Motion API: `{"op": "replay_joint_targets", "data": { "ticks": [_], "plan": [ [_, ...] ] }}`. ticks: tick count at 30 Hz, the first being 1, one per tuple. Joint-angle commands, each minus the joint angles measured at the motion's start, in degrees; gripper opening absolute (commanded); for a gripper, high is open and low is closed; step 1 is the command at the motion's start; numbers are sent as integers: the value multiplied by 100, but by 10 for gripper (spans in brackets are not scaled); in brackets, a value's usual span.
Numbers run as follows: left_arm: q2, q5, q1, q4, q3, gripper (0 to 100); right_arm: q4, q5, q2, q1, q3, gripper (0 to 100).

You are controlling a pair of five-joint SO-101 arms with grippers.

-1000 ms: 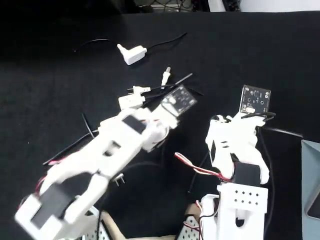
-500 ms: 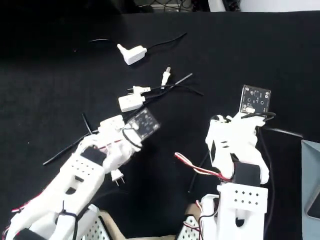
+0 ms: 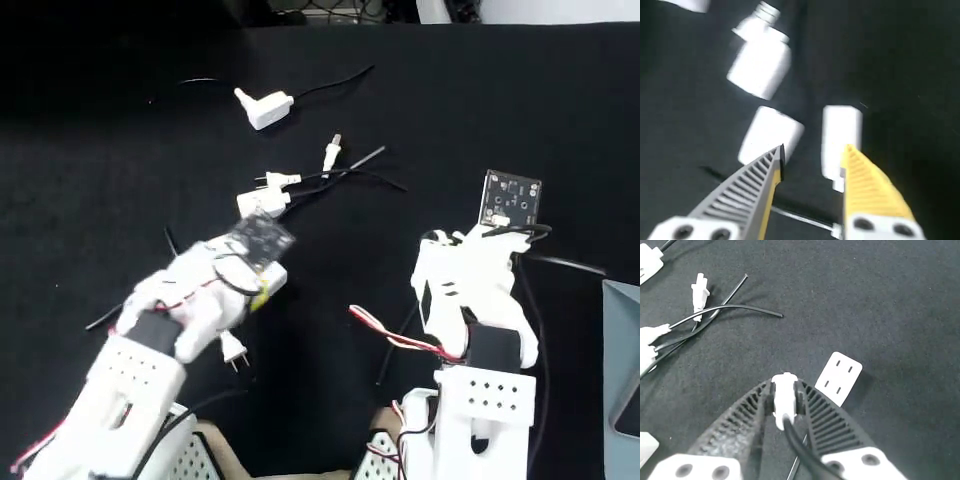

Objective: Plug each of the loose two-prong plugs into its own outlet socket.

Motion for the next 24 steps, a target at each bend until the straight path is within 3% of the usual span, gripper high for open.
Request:
{"op": "replay_joint_targets", "data": {
  "ticks": [1, 14, 18, 24],
  "plan": [
    [-712, 53, -725, -273, -277, 172, 18, 70, -92, 35, -321, 11],
    [1644, 9, -831, -2127, -31, 184, -18, 79, -92, -308, -145, 11],
    [2532, 9, -567, -2145, -295, 249, -18, 79, -92, -334, -145, 11],
    [2470, 35, 154, -1820, -189, 209, 0, 79, -92, -334, -145, 11]
  ]
}}
